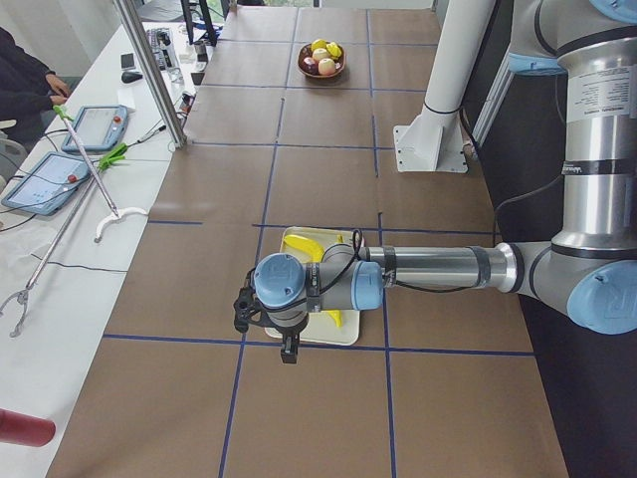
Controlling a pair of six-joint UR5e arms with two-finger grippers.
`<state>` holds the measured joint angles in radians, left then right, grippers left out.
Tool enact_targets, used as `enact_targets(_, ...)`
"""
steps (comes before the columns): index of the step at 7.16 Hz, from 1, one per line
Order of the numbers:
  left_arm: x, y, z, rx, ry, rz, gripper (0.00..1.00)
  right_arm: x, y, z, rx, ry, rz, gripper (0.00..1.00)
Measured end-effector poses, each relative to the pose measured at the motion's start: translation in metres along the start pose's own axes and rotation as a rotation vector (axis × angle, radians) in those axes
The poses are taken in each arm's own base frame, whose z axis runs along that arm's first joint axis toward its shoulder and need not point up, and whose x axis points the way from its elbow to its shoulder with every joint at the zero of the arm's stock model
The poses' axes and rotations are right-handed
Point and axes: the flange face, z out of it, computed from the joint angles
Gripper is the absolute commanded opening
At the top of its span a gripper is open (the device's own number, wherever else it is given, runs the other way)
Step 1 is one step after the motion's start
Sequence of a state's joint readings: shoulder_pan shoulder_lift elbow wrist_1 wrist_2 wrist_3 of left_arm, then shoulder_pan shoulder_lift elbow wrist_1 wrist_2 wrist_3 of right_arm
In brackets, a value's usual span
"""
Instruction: Transfer all bananas from basket to plate
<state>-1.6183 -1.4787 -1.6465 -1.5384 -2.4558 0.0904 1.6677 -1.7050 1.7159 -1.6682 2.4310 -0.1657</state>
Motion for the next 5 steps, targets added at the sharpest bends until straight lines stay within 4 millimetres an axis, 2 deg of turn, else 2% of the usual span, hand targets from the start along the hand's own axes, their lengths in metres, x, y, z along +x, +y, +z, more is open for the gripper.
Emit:
enact_targets(2,0.0000,0.0000,0.0000,0.000,0.000,0.000,1.00,0.0104,0.0027,0.0078,-0.012,0.000,0.032,1.00)
enact_targets(5,-0.0006,0.0001,0.0010,-0.002,0.000,-0.001,1.00,0.0122,0.0019,0.0088,-0.012,0.001,0.035,1.00)
